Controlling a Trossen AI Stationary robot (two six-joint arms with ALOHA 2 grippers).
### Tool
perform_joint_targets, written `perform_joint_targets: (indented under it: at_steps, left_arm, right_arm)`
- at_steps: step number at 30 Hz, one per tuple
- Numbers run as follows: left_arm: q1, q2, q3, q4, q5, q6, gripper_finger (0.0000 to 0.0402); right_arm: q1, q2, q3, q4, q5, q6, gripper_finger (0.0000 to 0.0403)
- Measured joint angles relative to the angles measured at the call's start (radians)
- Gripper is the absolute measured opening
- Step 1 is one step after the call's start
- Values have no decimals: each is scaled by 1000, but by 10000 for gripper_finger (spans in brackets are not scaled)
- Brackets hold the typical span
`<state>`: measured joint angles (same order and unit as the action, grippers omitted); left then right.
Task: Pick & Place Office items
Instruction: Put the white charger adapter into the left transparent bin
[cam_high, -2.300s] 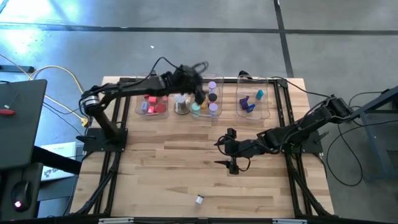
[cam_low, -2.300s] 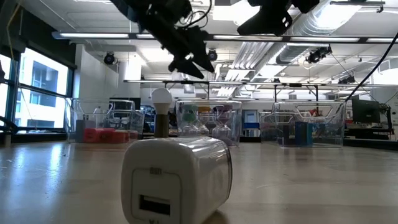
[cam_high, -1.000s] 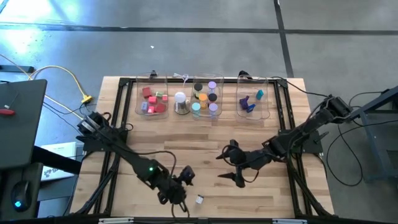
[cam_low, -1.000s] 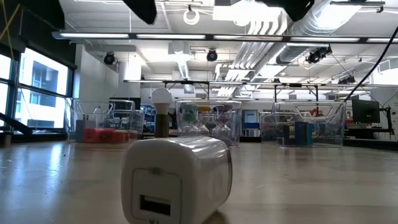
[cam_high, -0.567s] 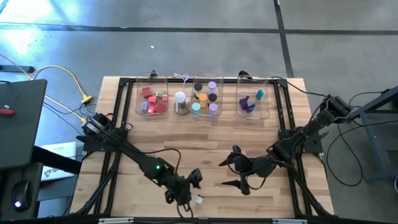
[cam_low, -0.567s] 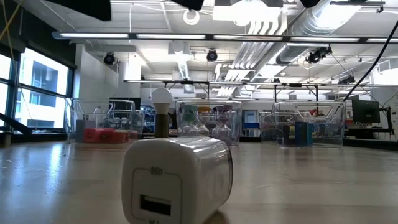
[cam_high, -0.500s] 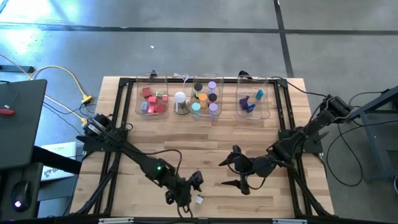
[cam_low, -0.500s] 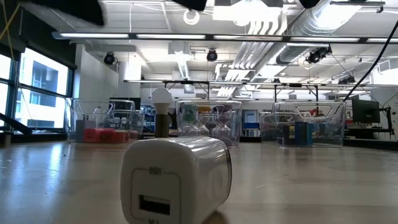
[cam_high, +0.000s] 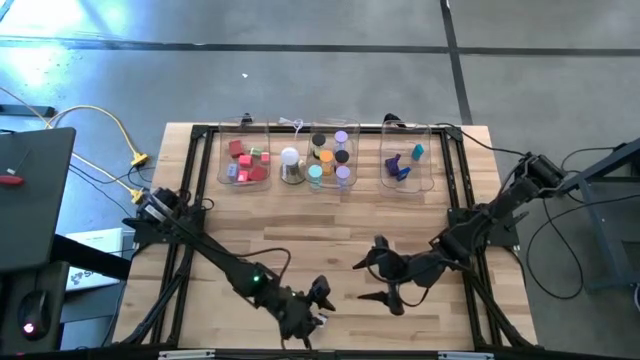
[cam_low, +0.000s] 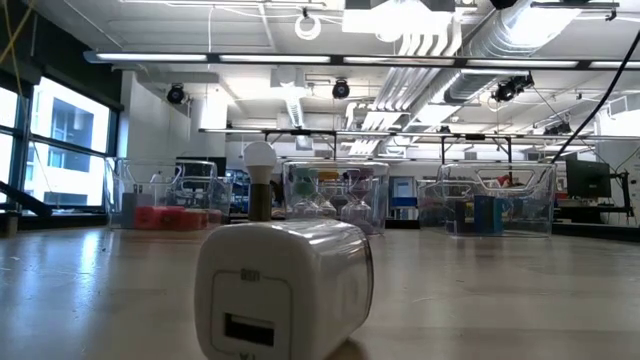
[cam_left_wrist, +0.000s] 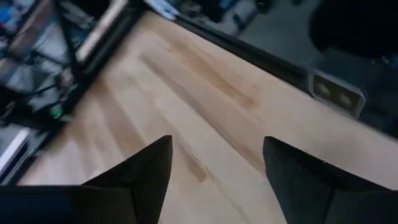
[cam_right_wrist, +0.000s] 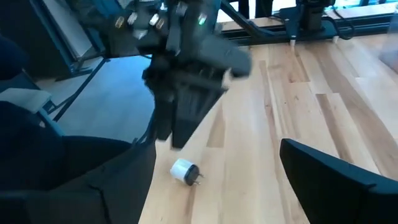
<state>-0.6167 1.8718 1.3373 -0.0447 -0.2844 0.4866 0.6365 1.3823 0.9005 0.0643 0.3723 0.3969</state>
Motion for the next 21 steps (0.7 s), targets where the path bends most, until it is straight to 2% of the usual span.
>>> perform_joint_targets:
  at_steps: [2, 9, 12, 15, 17, 21]
  left_arm:
    - [-14, -12, 0, 16, -42, -46, 236]
    - [-41, -17, 1, 56, -71, -179, 231]
    - [-50, -18, 0, 15, -172, -243, 231]
    - [-55, -23, 4, 21, -199, -189, 231]
    - [-46, -24, 53, -57, -149, -196, 231]
    - [16, -28, 237, -361, 101, -370, 231]
  right_arm:
    - [12, 0, 0, -1, -1, 0, 333]
    - [60, 0, 0, 2, -1, 0, 333]
    - [78, 0, 0, 8, -1, 0, 333]
    - [87, 0, 0, 23, 0, 0, 333]
    - [92, 0, 0, 36, 0, 0, 333]
    - [104, 0, 0, 61, 0, 0, 333]
